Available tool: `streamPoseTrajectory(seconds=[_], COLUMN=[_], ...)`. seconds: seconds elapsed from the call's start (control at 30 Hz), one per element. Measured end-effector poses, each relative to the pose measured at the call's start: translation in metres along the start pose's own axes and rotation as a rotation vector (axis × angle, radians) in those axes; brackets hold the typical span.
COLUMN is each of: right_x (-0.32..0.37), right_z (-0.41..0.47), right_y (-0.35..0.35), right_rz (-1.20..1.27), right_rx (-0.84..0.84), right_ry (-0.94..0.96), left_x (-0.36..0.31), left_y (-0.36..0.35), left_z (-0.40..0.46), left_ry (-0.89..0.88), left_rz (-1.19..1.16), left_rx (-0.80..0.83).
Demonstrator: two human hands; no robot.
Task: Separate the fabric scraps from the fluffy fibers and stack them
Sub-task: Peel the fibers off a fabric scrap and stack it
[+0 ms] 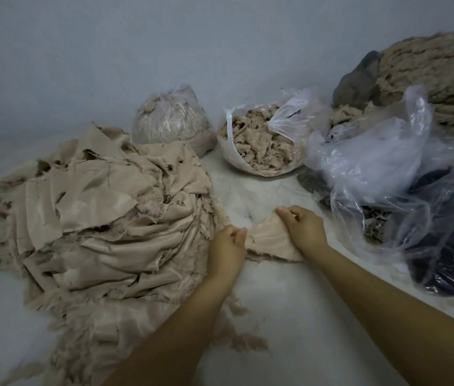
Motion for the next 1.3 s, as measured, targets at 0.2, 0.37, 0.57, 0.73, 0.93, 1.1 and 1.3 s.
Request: streamPoseTrajectory(seconds=[0.2, 0.37, 0.57, 0.73, 0.93, 1.1, 1.3], right_x=[0.002, -0.01, 0.02, 0.039, 0.051, 0.05, 0.048], right_z=[-0.027, -0.06, -0.102, -0.141, -0.155, -0.157, -0.168], right_y=[-0.016, -0.043, -0.021, -0.025, -0.035, -0.034, -0.038], right_rz=[-0.108, -0.52, -0.077, 0.019, 0.268, 0.469, 0.561], right_rx=[0.033, 0.355, 0.149, 0.294, 0.494, 0.494, 0.529], right_ry=[0.281, 0.515, 0.506, 0.537, 0.214, -0.038, -0.183], left_x=[0.024, 0.021, 0.02, 0.038, 0.021, 0.018, 0.017], left_y=[-0.02, 0.002, 0.083, 0.103, 0.099, 0.101, 0.099], left_z=[0.004, 0.003, -0.001, -0.017, -0.031, -0.024, -0.019], left_ry=[0.304, 0.262, -0.233, -0.385, -0.282, -0.064, 0.033], left_rz=[-0.186, -0.203, 0.31, 0.708, 0.131, -0.214, -0.331], left_rx=[0.175, 0.326, 0.705, 0.778, 0.701, 0.587, 0.42])
Point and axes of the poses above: each hand's wrist, its own z-axis towards the middle knuckle, its own y-axis out of the back of the hand, x = y × z, the point moved 5 cm from there along z, towards the middle knuckle, and after that the axes turned 11 degrees about -x, right-handed, at the moved point
